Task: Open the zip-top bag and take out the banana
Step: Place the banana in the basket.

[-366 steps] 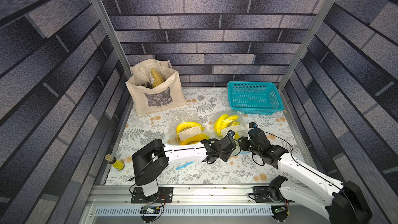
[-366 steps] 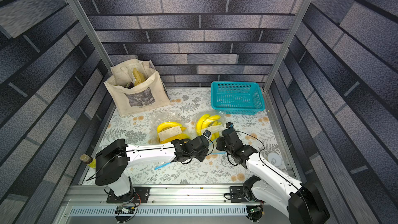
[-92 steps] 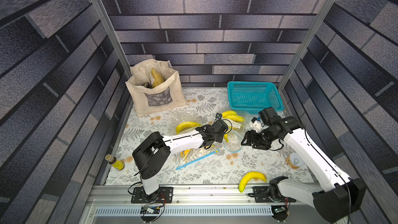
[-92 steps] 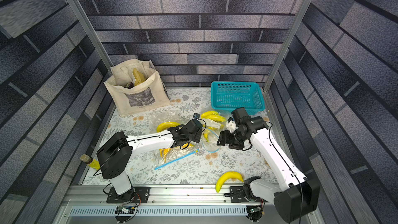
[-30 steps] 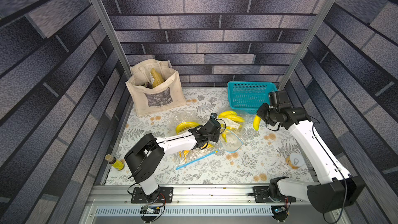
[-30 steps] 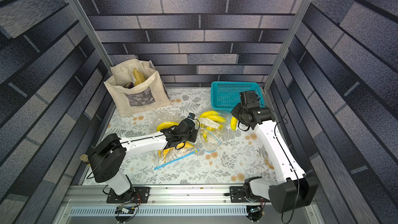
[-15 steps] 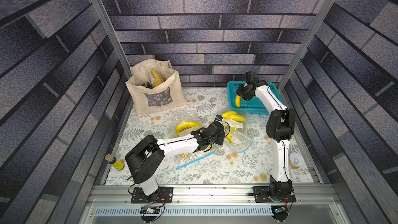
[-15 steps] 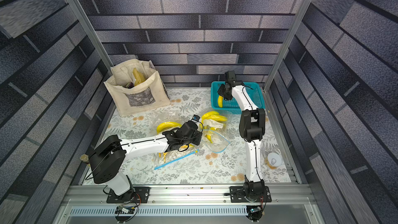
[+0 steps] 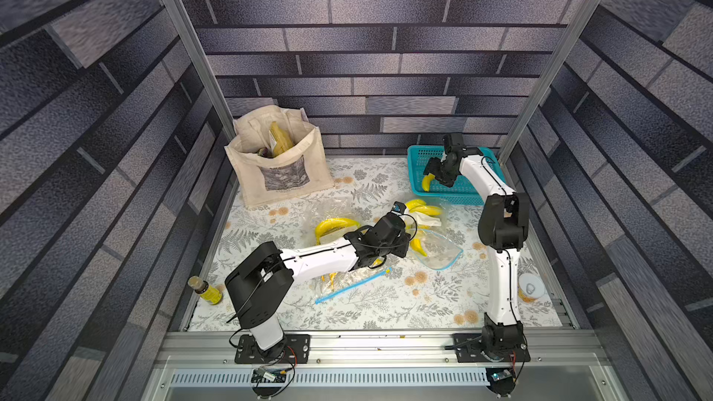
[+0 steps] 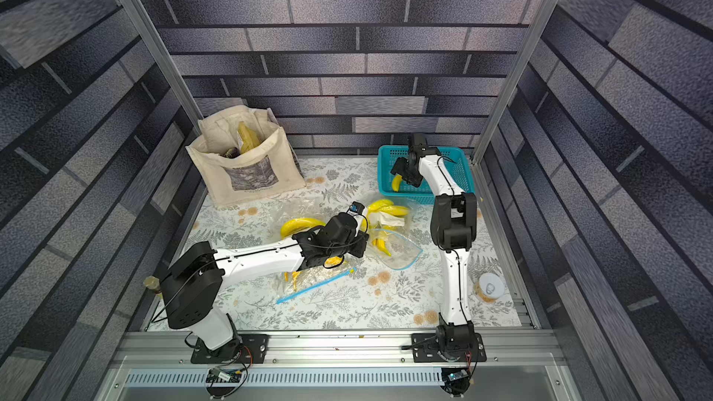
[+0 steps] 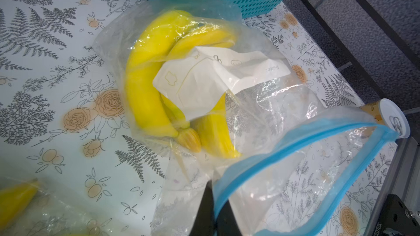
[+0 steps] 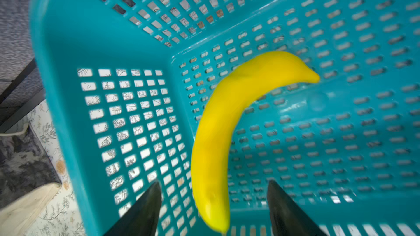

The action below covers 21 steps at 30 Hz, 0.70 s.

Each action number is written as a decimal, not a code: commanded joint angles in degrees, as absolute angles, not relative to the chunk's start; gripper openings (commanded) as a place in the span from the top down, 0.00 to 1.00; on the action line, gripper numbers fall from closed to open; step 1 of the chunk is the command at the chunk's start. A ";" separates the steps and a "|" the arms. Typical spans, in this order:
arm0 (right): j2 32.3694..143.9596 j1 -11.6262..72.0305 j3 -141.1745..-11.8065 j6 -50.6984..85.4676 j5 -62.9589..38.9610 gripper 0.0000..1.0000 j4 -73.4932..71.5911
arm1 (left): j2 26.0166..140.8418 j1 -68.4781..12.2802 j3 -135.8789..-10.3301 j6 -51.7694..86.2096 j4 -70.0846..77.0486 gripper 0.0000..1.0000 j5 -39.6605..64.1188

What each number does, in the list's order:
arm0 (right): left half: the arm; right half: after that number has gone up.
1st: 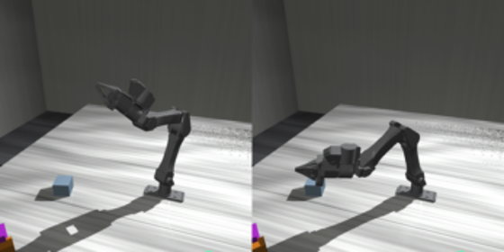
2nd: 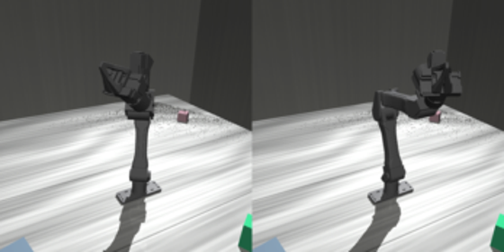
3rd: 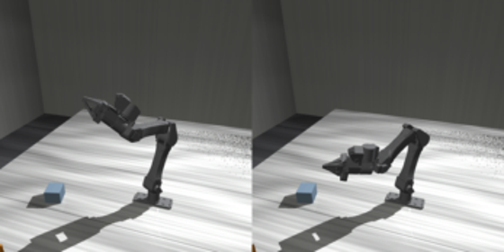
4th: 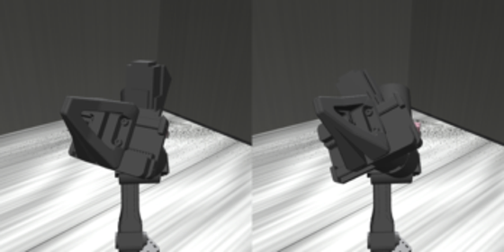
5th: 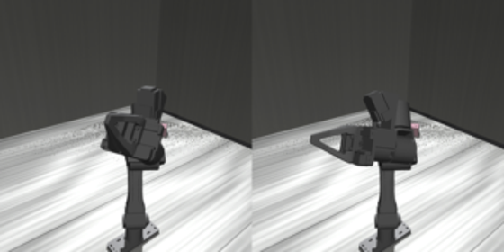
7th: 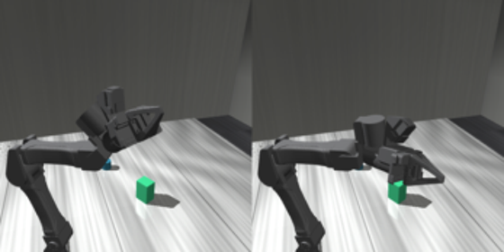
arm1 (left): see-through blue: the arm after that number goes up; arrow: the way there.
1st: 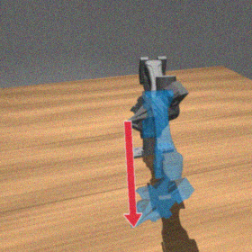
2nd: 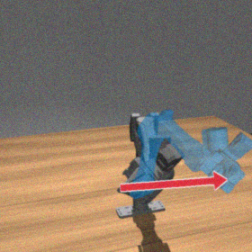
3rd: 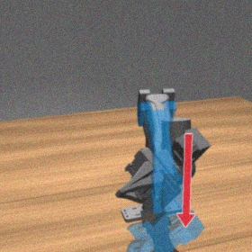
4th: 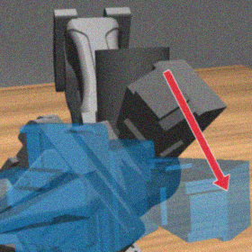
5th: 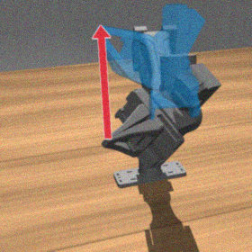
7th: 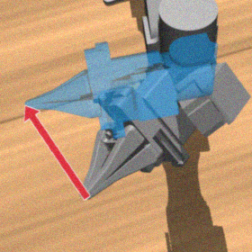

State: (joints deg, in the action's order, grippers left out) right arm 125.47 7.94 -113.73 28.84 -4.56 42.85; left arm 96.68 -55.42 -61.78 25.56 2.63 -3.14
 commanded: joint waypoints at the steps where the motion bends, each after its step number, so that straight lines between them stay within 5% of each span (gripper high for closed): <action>1: 107.07 7.60 -103.92 24.20 -2.65 0.22 37.09 | 98.50 -56.37 -64.07 25.93 3.77 0.94 -1.77; 6: 85.04 9.58 -76.31 19.64 -8.12 0.25 30.66 | 99.54 -55.79 -64.50 26.10 3.86 0.94 -1.26; 10: 68.49 17.44 -58.76 17.23 -1.05 0.27 28.93 | 100.36 -53.97 -65.50 26.01 3.05 0.94 0.16; 21: 37.57 30.47 -35.41 22.65 2.38 0.39 29.55 | 103.64 -51.85 -71.62 25.66 0.26 0.94 4.45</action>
